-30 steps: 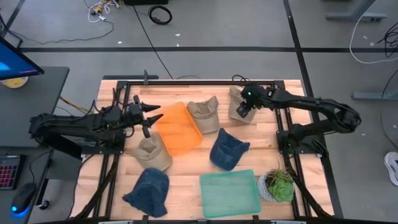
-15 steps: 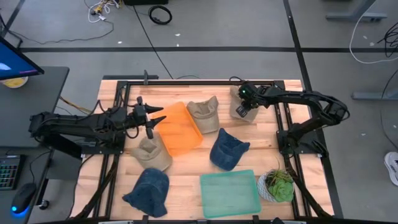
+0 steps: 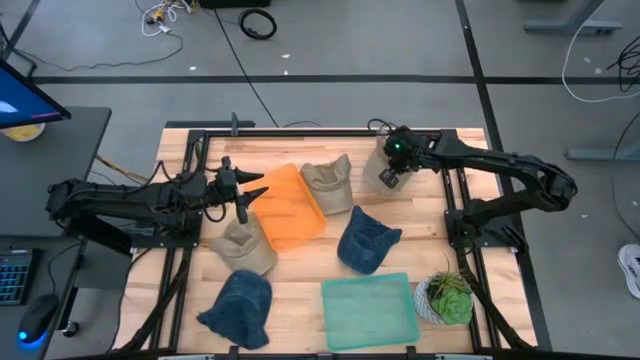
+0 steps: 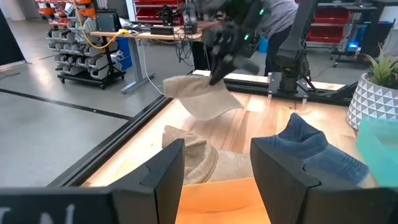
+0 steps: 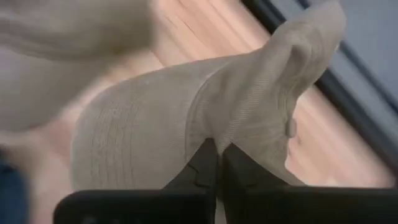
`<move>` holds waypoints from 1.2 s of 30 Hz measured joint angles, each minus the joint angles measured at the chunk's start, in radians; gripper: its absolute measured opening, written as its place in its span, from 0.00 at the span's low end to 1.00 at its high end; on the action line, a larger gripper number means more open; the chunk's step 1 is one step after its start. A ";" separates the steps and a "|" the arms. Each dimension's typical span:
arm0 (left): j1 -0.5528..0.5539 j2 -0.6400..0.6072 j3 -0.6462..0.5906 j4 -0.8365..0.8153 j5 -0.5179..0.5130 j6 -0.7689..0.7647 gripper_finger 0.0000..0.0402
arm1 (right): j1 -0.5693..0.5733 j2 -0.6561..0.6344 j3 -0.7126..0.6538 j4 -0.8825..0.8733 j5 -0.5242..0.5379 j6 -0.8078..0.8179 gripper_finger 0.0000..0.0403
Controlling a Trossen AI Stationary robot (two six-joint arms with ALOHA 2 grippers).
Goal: Pick & Place hat
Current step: Put the top right brown cap into the orange bin
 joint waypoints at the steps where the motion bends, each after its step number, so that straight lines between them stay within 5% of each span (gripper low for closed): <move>1: 0.000 0.000 0.000 0.001 0.009 0.005 0.47 | 0.024 -0.011 0.017 0.000 -0.007 -0.036 0.01; 6: 0.000 0.024 0.000 0.045 0.083 0.033 0.47 | 0.175 -0.025 0.082 0.016 -0.090 -0.186 0.01; 16: 0.000 0.254 0.000 0.353 0.124 0.227 0.47 | 0.397 0.081 0.089 0.274 -0.070 -0.520 0.01; 24: 0.029 0.528 0.153 0.365 0.158 0.269 0.47 | 0.426 0.179 0.089 0.456 -0.055 -0.626 0.01; 36: 0.066 0.861 0.420 0.238 0.220 0.338 0.47 | 0.433 0.189 0.089 0.483 -0.100 -0.654 0.01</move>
